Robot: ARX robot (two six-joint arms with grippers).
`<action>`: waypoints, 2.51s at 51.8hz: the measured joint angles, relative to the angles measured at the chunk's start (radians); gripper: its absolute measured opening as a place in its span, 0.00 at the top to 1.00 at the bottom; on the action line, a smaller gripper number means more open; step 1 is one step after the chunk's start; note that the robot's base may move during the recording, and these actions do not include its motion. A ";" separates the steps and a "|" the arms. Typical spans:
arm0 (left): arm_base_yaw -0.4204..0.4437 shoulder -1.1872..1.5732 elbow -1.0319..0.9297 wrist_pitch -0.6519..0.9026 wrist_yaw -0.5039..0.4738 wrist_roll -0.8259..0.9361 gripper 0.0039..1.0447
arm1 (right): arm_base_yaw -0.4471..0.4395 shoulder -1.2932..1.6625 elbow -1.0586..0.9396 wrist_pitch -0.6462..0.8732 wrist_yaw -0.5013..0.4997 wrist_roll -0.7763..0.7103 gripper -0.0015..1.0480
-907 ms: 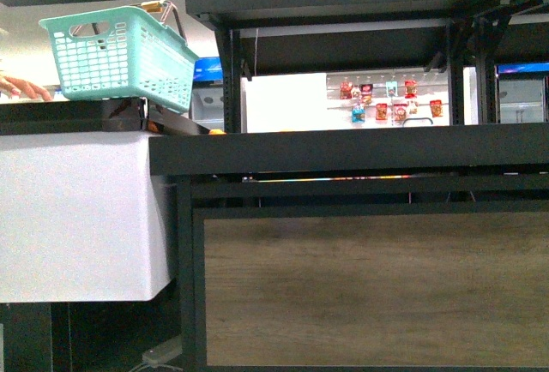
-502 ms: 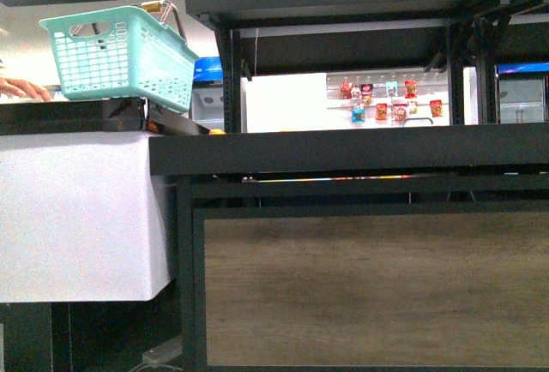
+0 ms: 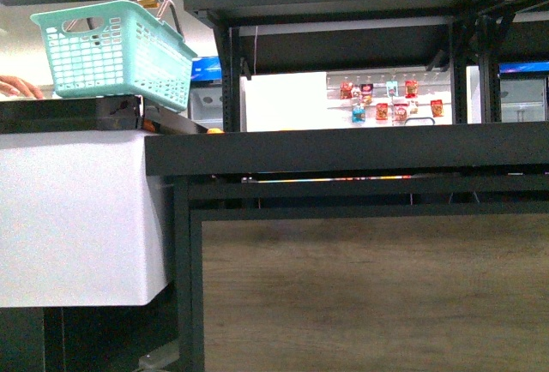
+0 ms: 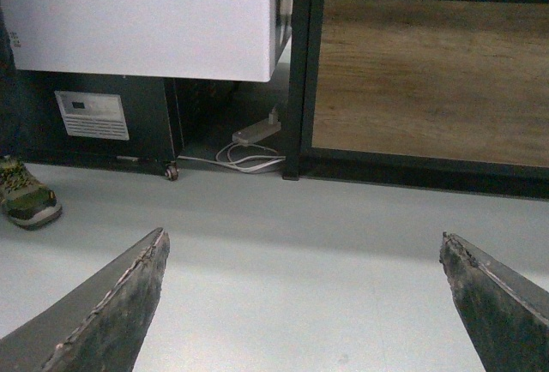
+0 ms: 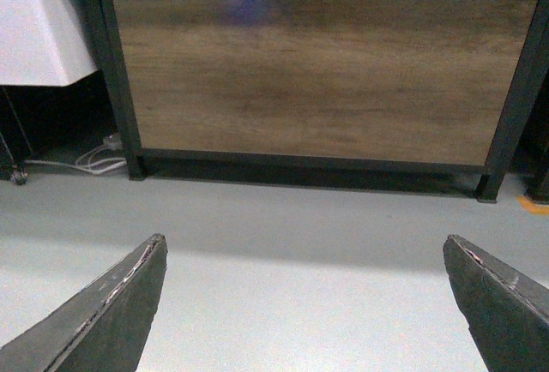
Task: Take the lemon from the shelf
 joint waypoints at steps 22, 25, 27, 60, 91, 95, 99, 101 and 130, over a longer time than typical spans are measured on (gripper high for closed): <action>0.000 0.000 0.000 0.000 0.000 0.000 0.07 | 0.000 0.000 0.000 0.000 0.000 0.000 0.07; 0.000 0.000 0.000 0.000 0.000 0.000 0.07 | 0.000 0.000 0.000 0.000 0.000 0.000 0.07; 0.000 0.000 0.000 0.000 0.001 0.000 0.07 | 0.000 0.000 0.000 0.000 0.000 0.000 0.07; 0.000 0.000 0.000 0.000 0.000 0.000 0.07 | 0.000 0.000 0.000 0.000 0.000 0.000 0.07; 0.000 0.000 0.000 0.000 0.000 0.000 0.07 | 0.000 0.000 0.000 0.000 0.000 0.000 0.07; 0.000 0.000 0.000 0.000 0.000 0.000 0.07 | 0.000 0.000 0.000 0.000 0.000 0.000 0.07; 0.000 0.000 0.000 0.000 0.000 0.000 0.07 | 0.000 0.000 0.000 0.000 0.000 0.000 0.07; 0.000 0.000 0.000 0.000 -0.002 0.000 0.07 | 0.000 0.000 0.000 0.000 0.000 0.000 0.07; 0.000 0.000 0.000 0.000 0.001 0.000 0.07 | 0.000 0.001 0.000 0.000 0.002 0.000 0.07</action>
